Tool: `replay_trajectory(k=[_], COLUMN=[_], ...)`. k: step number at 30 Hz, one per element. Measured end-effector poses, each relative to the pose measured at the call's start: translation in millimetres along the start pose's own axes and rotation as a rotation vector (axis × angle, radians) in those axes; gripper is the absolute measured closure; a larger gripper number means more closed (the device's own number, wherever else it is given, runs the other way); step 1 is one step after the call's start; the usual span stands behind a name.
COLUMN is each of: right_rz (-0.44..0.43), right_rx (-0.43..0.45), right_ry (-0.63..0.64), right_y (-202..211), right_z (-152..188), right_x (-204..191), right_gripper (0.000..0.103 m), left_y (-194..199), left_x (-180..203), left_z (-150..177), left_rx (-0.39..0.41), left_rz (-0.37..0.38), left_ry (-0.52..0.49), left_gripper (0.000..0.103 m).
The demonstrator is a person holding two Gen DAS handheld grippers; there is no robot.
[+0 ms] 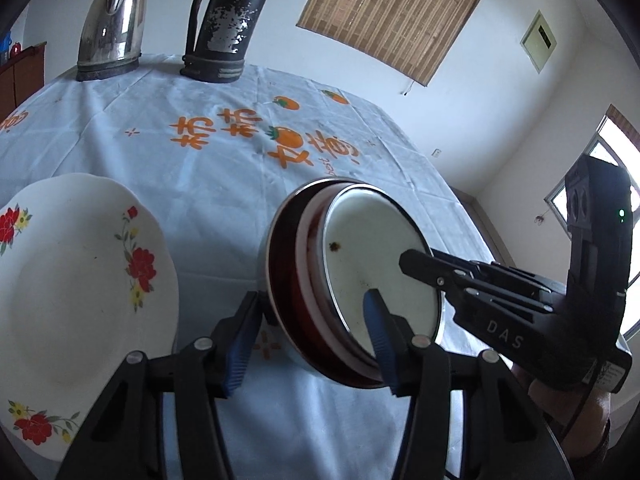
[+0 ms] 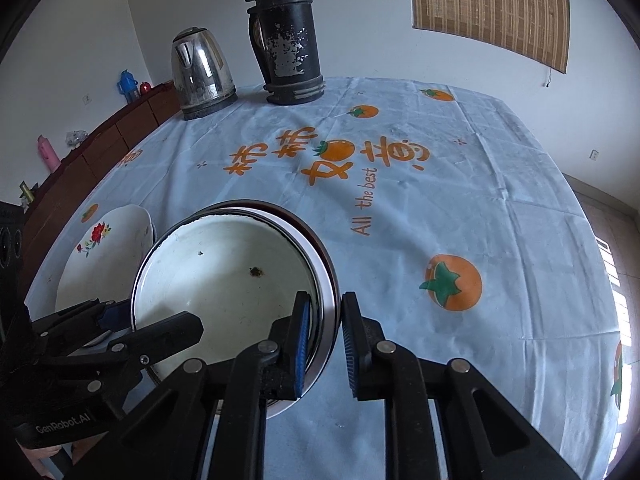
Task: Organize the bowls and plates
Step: 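Lift the bowl stack with both tools and carry it over the red-flower plates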
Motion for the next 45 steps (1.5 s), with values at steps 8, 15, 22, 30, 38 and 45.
replay_trajectory(k=[8, 15, 22, 30, 38, 45], right_rz=[0.034, 0.05, 0.059, 0.048, 0.007, -0.02], right_rx=[-0.054, -0.062, -0.059, -0.068, -0.071, -0.081], right_ry=[0.054, 0.103, 0.149, 0.206, 0.258, 0.287], right_y=[3, 12, 19, 17, 6, -7], right_z=[-6, -20, -33, -48, -54, -55], right_x=[-5, -19, -41, -72, -110, -136], right_gripper=[0.086, 0.086, 0.086, 0.086, 0.086, 0.086], left_y=[13, 28, 44, 62, 83, 89], left_x=[-1, -8, -23, -49, -83, -107], left_z=[-5, -15, -25, -28, -32, -27], left_rx=[0.018, 0.056, 0.103, 0.125, 0.167, 0.162], left_rz=[0.043, 0.076, 0.073, 0.072, 0.03, -0.001], left_ry=[0.035, 0.08, 0.113, 0.165, 0.203, 0.231], left_gripper=[0.053, 0.053, 0.053, 0.053, 0.053, 0.053])
Point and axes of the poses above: each gripper's, at about its wrist camera, not at the fingertips, and y roughly against the way its jaws point, x to its right, z to its underside, the point moved 10 cm from there along -y, roughly the way its jaws point, and after that the axes turned 12 degrees about -z, right-handed, at the moved point
